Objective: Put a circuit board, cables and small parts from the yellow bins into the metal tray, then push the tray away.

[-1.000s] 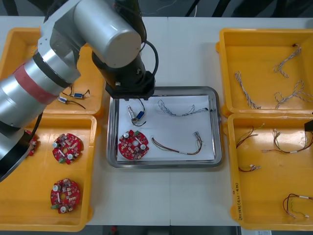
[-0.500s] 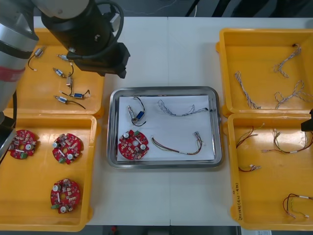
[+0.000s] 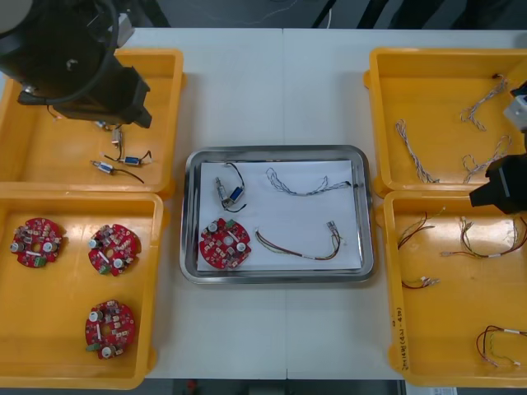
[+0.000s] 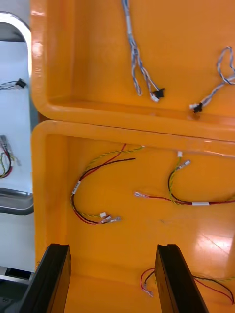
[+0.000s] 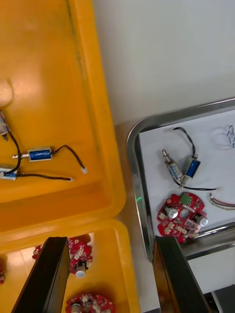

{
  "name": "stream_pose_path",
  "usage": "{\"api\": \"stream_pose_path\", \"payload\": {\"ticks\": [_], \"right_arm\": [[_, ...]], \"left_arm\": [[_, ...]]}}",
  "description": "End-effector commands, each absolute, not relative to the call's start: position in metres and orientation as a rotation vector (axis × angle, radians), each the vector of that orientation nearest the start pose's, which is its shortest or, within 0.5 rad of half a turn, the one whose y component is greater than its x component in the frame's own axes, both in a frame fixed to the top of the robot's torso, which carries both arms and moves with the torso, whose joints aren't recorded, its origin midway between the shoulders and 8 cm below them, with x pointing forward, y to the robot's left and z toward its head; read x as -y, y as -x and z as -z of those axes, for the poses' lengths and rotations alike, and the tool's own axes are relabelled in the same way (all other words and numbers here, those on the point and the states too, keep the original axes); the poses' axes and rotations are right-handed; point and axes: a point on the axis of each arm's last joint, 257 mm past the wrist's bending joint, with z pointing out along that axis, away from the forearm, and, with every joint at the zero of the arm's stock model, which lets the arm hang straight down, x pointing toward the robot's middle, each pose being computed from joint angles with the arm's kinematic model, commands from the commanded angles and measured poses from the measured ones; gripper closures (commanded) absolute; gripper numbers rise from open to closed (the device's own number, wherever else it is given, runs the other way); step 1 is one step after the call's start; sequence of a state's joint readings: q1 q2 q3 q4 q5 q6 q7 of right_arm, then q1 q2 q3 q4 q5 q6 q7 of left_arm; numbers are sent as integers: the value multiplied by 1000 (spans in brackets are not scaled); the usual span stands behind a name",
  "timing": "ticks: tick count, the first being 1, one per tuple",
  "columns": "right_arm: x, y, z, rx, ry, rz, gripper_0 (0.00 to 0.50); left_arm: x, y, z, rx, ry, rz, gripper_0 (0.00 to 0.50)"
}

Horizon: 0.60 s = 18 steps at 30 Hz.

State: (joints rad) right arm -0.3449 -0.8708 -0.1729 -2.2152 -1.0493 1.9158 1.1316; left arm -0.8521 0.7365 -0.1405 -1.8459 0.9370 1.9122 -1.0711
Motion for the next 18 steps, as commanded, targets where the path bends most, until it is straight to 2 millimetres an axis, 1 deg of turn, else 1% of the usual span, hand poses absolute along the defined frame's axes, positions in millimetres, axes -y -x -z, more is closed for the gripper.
{"api": "stream_pose_path", "payload": {"ticks": [1,3,5,8,10,11,14,15,18], "right_arm": [[273,-392,105,-2610,367,-30,0],[265,-393,106,-2610,408,-25,0],[250,-393,106,-2606,483,-11,0],[233,-393,106,-2594,570,8,0],[217,-391,107,-2585,656,24,0],[214,-391,108,-2584,671,26,0],[191,-390,110,-2565,762,29,0],[186,-390,111,-2558,785,32,0],[162,-387,116,-2538,867,20,0]], "left_arm": [[-257,-468,64,-2600,-273,84,0],[-266,-465,66,-2601,-269,70,0],[-277,-458,68,-2599,-259,56,0],[-289,-450,71,-2598,-253,42,0],[-297,-443,74,-2596,-241,40,0],[-299,-442,74,-2595,-239,38,0],[-313,-431,80,-2601,-223,23,0],[-315,-429,81,-2601,-222,23,0],[-324,-418,88,-2608,-220,11,0]]}}
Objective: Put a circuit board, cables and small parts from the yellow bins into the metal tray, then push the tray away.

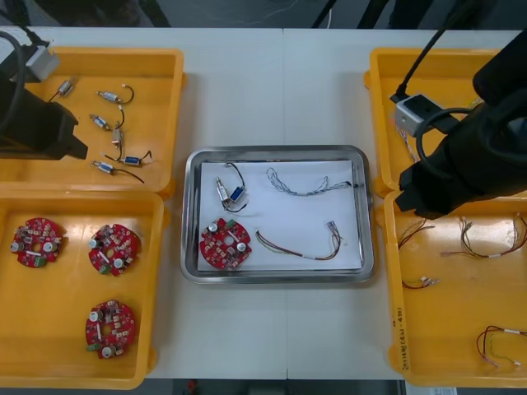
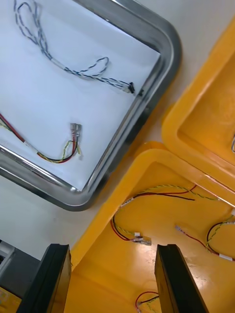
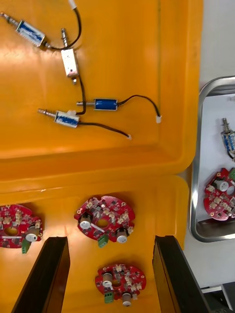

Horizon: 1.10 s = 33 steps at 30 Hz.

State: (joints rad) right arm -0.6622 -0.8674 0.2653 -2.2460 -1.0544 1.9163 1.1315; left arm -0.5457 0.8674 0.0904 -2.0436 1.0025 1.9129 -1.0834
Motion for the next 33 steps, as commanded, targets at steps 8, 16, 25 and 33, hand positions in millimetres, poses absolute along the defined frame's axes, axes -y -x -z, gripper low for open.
{"api": "stream_pose_path", "payload": {"ticks": [8,16,25,33], "right_arm": [[116,-377,133,-2490,1015,-2,0],[95,-363,156,-2470,1159,34,0],[57,-357,179,-2345,1383,96,0],[26,-359,199,-2223,1598,160,0]], "left_arm": [[-342,-394,101,-2610,-193,-12,0],[-362,-380,108,-2617,-198,-89,0],[-369,-374,115,-2638,-188,-112,0],[-372,-374,119,-2652,-162,-105,0]]}}
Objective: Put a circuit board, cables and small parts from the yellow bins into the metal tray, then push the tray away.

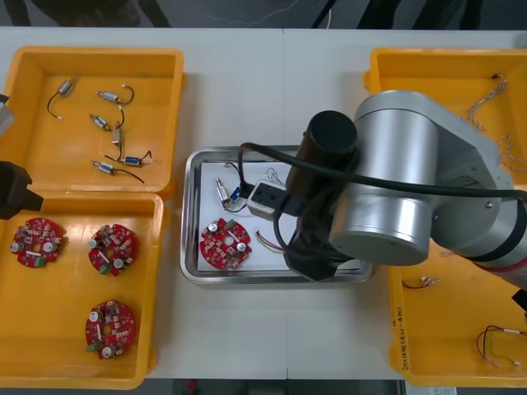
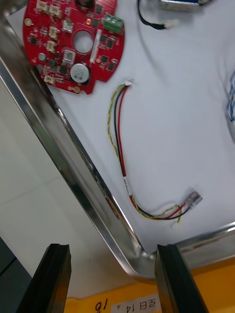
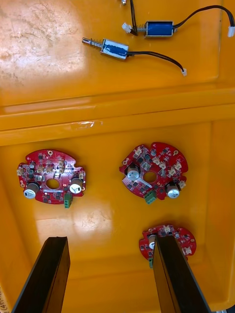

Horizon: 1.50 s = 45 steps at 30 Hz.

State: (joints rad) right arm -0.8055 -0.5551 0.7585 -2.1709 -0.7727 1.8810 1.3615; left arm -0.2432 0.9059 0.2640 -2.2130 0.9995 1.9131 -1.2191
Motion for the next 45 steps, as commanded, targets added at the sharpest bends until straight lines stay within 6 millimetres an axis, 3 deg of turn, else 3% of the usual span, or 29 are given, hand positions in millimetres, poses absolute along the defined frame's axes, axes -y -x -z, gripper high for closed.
{"api": "stream_pose_path", "payload": {"ticks": [1,7,20,27,45], "right_arm": [[22,-359,202,-2194,1635,172,0],[10,-358,218,-2063,1760,226,0],[7,-343,261,-1931,1884,360,0],[7,-340,281,-1936,1906,350,0],[6,-352,309,-1909,1880,408,0]], "left_arm": [[-373,-374,119,-2655,-160,-102,0],[-375,-375,121,-2664,-137,-93,0],[-380,-375,126,-2683,-94,-78,0],[-380,-375,125,-2683,-92,-79,0],[-380,-375,125,-2683,-92,-79,0]]}}
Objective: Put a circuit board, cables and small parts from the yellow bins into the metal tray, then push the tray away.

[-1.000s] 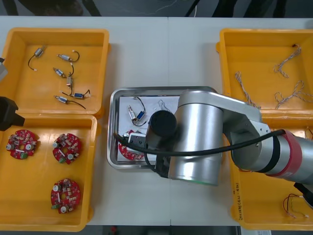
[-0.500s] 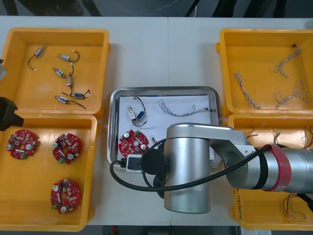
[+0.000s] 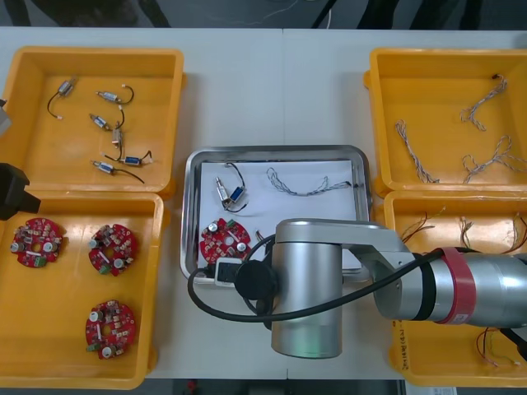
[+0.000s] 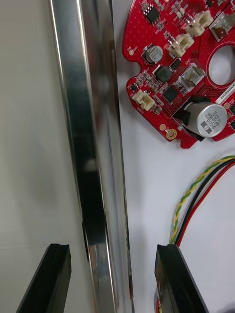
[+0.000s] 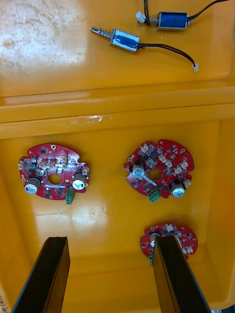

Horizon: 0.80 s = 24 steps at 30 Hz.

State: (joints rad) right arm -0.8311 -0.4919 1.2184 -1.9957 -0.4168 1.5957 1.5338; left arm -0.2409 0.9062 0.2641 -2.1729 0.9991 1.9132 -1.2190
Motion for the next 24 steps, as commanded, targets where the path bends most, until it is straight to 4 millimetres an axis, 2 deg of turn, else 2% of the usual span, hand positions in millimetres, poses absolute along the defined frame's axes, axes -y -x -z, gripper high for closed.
{"api": "stream_pose_path", "payload": {"ticks": [1,14,24], "right_arm": [[7,-352,310,-1909,1880,409,0],[21,-359,317,-1889,1860,472,0],[20,-359,320,-1885,1839,475,0]], "left_arm": [[-380,-375,125,-2683,-92,-79,0],[-380,-375,125,-2683,-92,-79,0],[-380,-375,125,-2683,-92,-79,0]]}}
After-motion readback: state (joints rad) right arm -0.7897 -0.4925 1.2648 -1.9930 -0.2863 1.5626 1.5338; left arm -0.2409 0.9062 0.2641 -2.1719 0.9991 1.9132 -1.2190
